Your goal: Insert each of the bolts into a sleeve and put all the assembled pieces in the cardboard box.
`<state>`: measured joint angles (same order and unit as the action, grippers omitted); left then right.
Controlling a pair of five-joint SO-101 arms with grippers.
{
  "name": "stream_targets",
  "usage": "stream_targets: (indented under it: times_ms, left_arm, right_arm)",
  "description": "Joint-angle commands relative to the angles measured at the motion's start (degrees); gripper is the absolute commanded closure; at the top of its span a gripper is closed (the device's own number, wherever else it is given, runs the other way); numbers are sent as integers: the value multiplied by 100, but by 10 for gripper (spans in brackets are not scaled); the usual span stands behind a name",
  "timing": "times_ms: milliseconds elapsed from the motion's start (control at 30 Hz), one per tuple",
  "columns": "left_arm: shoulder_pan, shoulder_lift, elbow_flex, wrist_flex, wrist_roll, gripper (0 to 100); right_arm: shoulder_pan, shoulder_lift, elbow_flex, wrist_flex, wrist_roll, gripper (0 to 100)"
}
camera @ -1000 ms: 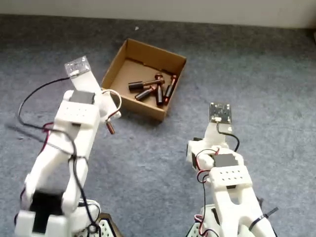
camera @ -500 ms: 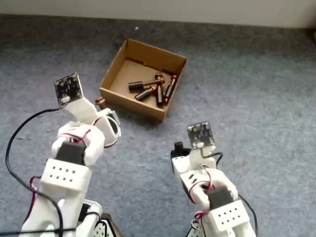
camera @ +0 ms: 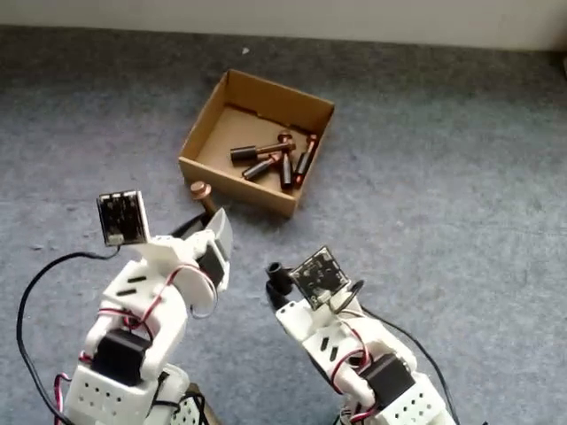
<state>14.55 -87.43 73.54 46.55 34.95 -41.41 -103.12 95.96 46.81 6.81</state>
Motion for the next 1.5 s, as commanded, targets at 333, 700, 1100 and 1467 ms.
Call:
stream_targets:
  times_ms: [333,700,1100,1467]
  left_arm:
    - [927,-1640,945,-448,-519,995]
    - [1138,-1648,936,-211,-510,995]
    - [1191,-1648,822,413,-510,995]
    - [1895,-1648,488,949,-492,995]
  right_arm:
    - [-382,-127,347,-242,35,995]
    - [-374,-127,347,-725,9,995]
    - [-365,-127,330,-1402,9,995]
    - [-400,-127,347,-1534,9,995]
